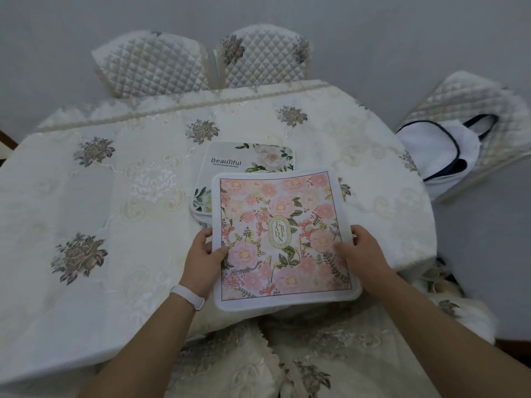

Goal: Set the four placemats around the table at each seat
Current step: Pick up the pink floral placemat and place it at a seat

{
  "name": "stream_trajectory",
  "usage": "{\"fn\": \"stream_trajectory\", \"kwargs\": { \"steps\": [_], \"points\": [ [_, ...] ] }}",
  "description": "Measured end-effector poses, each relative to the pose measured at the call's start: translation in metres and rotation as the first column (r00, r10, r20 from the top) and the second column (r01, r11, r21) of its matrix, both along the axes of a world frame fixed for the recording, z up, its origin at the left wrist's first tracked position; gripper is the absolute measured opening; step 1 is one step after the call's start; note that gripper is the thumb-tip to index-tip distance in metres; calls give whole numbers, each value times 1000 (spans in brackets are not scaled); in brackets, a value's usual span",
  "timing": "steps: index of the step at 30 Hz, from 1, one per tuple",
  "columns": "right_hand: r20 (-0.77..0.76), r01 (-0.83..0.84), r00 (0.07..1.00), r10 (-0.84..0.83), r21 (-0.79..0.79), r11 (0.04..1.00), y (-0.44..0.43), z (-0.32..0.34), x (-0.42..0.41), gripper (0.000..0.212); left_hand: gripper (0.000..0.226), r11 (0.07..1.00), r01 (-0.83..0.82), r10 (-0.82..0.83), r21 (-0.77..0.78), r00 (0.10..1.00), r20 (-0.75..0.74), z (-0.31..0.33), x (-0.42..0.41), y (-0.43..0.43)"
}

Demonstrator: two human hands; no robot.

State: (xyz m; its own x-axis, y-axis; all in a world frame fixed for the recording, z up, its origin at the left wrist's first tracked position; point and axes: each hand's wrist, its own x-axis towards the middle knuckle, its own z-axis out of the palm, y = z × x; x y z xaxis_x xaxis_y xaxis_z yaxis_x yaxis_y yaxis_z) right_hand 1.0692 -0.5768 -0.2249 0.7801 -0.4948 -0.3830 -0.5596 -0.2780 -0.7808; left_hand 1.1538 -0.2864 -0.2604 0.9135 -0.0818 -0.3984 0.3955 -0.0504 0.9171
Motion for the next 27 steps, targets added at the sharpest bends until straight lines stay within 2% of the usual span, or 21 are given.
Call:
{"fn": "stream_trajectory", "kwargs": {
  "steps": [6, 13, 22, 27],
  "points": [
    [110, 101, 989, -98, -20, 995, -36, 45, -33, 17, 32, 996, 52, -47, -75, 996, 76, 34, -10, -43],
    [232, 156, 958, -167, 65, 986, -104, 70, -85, 19, 32, 991, 85, -70, -101, 987, 147, 75, -41, -119],
    [295, 196, 921, -256, 219, 956, -260, 85, -198, 22, 32, 981, 177, -162, -82, 974, 157, 107, -135, -281],
    [325, 245, 896, -302, 205, 948, -353, 101, -263, 17, 35, 972, 224, -208, -63, 957, 201, 118, -183, -386]
  ]
}}
